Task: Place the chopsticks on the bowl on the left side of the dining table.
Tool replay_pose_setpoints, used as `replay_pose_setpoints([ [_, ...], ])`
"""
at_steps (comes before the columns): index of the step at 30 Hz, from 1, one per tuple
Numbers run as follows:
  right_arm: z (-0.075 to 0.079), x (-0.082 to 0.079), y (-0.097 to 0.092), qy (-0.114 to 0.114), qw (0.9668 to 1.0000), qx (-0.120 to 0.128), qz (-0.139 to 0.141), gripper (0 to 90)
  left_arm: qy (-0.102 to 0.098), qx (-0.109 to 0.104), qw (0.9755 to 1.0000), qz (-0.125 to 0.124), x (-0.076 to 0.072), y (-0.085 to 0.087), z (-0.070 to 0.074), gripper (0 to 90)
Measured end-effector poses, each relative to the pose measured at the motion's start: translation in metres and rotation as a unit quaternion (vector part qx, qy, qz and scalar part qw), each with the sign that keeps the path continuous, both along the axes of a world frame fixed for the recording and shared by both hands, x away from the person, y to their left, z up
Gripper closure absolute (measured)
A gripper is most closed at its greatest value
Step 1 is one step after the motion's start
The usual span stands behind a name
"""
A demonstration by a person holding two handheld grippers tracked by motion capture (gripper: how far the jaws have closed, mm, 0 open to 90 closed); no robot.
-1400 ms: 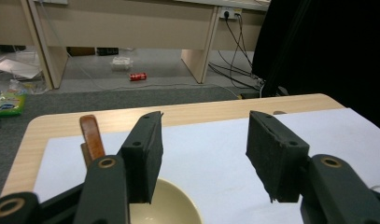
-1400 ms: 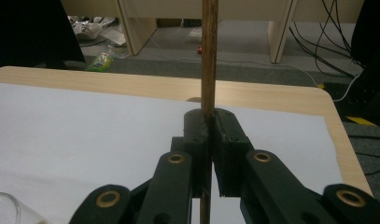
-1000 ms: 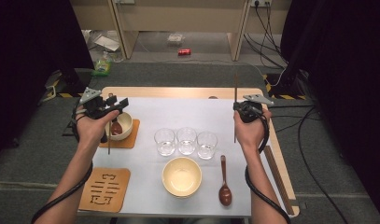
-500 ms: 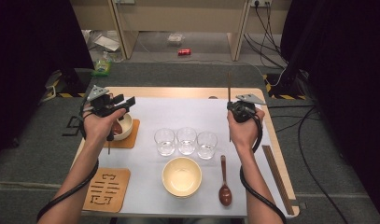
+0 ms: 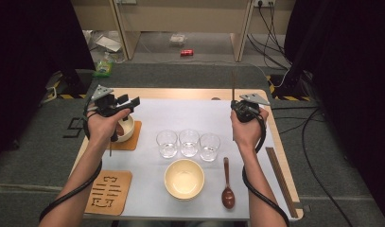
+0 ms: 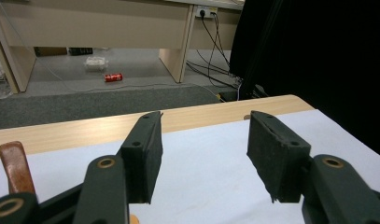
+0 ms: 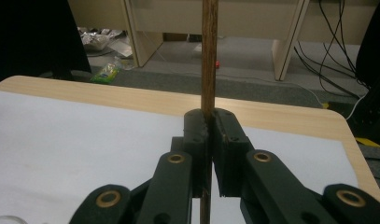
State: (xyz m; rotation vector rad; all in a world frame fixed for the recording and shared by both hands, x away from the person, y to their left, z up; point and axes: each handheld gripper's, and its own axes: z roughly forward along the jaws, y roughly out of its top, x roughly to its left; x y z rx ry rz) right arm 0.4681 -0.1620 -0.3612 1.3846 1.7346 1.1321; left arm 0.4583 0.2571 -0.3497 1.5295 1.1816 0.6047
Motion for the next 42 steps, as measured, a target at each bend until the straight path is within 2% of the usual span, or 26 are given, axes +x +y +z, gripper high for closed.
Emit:
replay_pose_setpoints([
  [8,0.004,0.003,0.006,-0.017,0.9998,0.005,0.003,84.9,-0.004,-0.002,0.9999,-0.011,0.004,-0.011,0.002,44.6],
  [30,0.001,0.012,0.016,-0.029,0.9991,0.029,0.012,84.9,-0.007,-0.003,0.9995,-0.032,0.006,-0.031,0.001,43.9],
  [42,0.004,0.016,0.027,-0.041,0.9985,0.029,0.020,84.9,-0.011,-0.001,0.9991,-0.040,0.007,-0.038,0.003,43.9],
])
